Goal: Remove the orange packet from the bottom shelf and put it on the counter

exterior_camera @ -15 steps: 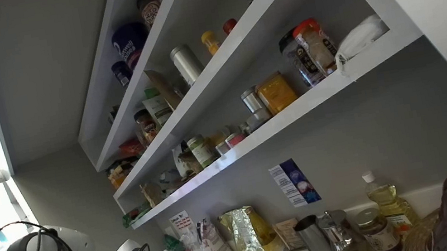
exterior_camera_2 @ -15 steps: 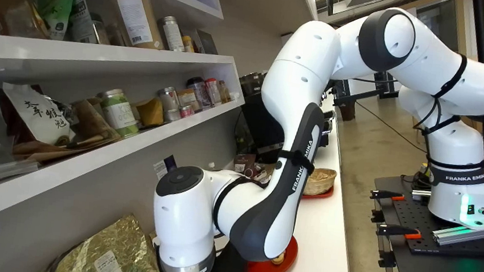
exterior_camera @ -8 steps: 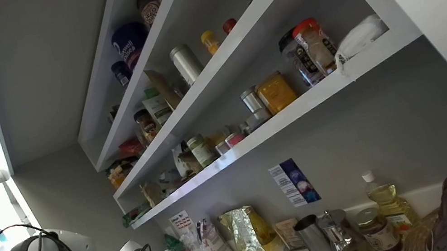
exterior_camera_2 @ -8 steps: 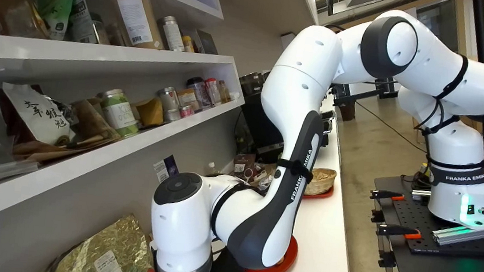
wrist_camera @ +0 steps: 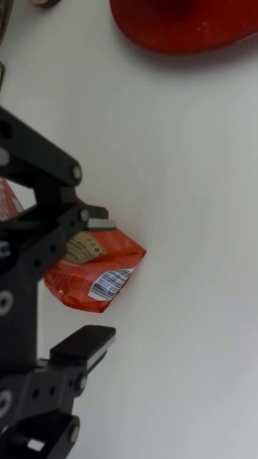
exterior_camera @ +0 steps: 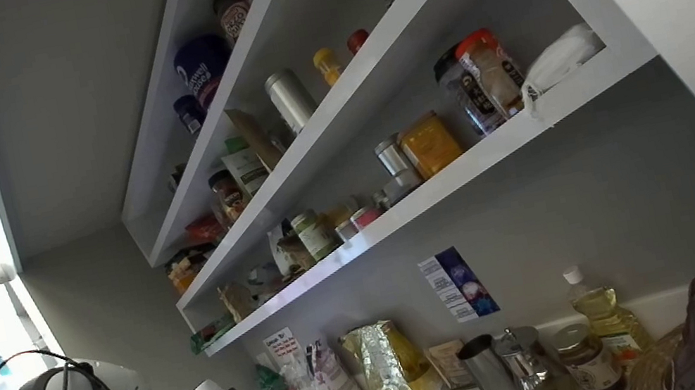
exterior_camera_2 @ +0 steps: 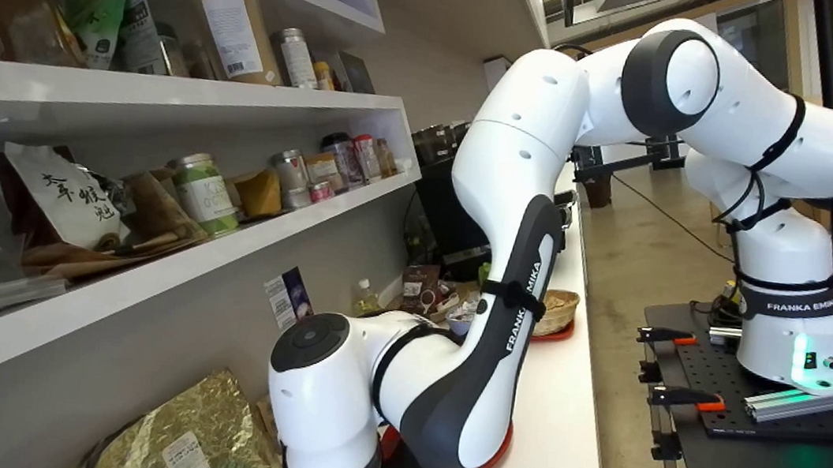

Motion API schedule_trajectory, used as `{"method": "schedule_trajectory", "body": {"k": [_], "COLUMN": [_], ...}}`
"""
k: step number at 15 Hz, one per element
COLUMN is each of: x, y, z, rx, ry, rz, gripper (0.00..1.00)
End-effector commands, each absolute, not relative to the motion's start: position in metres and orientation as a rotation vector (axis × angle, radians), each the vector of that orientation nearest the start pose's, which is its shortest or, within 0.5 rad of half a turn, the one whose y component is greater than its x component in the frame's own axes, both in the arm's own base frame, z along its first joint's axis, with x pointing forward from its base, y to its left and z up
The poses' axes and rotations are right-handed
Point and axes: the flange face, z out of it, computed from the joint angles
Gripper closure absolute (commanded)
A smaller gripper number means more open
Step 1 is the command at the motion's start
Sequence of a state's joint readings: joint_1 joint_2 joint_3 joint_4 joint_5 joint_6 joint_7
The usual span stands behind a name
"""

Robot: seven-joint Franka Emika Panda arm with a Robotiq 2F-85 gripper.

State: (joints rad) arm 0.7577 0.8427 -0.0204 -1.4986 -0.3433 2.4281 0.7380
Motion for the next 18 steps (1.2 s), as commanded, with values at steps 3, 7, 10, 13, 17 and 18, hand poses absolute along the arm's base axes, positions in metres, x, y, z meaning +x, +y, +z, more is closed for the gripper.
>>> {"method": "schedule_trajectory", "body": {"k": [3,7,10,13,17,18], "x": [0.499,0.469,0.444,0.419,0.422,0.417], "y": [0.454,0.413,0.374,0.331,0.324,0.318], "z": [0.233,0.291,0.328,0.359,0.364,0.367], "rx": [-3.252,-3.259,-3.266,-3.27,-3.281,-3.282], "ry": [-0.443,-0.48,-0.475,-0.452,-0.436,-0.434], "rz": [-0.083,0.139,0.247,0.305,0.313,0.311], "gripper": [0.0,0.0,0.0,0.0,0.0,0.0]}}
